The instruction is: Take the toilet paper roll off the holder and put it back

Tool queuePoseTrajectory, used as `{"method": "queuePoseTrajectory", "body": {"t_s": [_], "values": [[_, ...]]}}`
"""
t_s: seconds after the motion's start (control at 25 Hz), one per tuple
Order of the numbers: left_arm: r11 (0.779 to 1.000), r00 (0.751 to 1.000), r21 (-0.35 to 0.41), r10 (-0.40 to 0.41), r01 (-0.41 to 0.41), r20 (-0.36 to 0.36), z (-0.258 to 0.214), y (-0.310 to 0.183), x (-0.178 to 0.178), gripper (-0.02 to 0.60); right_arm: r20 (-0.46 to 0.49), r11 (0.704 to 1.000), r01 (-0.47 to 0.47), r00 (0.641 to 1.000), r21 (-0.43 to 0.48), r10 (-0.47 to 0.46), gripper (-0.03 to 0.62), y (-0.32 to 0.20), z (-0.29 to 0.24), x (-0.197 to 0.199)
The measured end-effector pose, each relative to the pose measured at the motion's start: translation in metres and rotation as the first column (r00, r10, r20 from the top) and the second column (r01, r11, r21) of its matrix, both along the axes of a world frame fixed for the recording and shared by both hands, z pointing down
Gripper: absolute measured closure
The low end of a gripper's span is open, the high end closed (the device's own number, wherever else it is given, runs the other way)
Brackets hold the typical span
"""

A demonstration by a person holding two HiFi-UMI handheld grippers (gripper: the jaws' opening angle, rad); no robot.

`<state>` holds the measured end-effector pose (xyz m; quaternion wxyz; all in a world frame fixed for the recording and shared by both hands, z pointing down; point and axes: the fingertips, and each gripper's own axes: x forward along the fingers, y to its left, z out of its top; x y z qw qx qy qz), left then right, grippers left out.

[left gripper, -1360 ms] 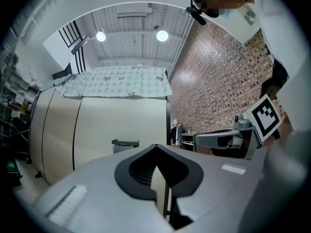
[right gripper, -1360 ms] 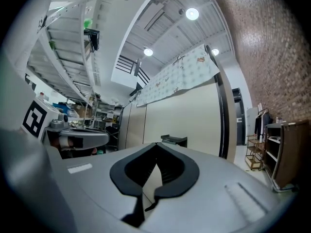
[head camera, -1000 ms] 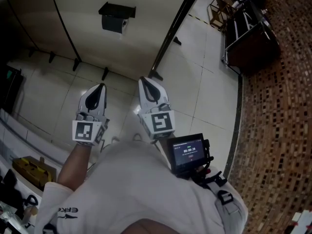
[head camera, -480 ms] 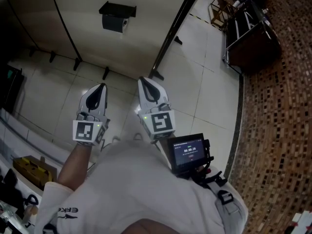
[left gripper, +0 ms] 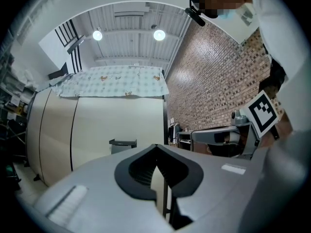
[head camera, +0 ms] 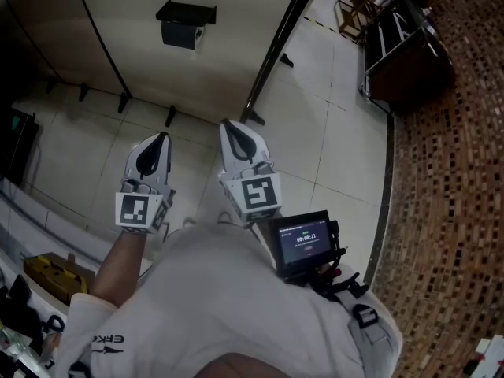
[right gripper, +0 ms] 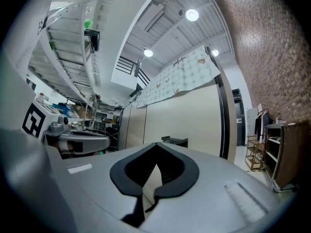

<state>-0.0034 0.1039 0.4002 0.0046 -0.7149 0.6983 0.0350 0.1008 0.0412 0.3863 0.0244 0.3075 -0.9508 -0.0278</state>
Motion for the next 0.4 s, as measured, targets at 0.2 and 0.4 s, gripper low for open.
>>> {"method": "queuePoseTrajectory", "body": {"t_s": [0.2, 0.4], "values": [[1.000, 1.000, -0.006, 0.007, -0.007, 0.002, 0.0008, -0.0029, 0.0001, 0.580, -0.001, 1.000, -0.005, 1.000, 0.001, 0.005, 0.582, -0.0012, 0.0010, 0.0006], [1.000, 1.000, -0.012, 0.011, -0.011, 0.007, 0.0033, -0.0048, 0.0019, 0.580, -0.003, 1.000, -0.005, 1.000, 0.010, 0.005, 0.582, -0.0020, 0.0001, 0.0007]]}}
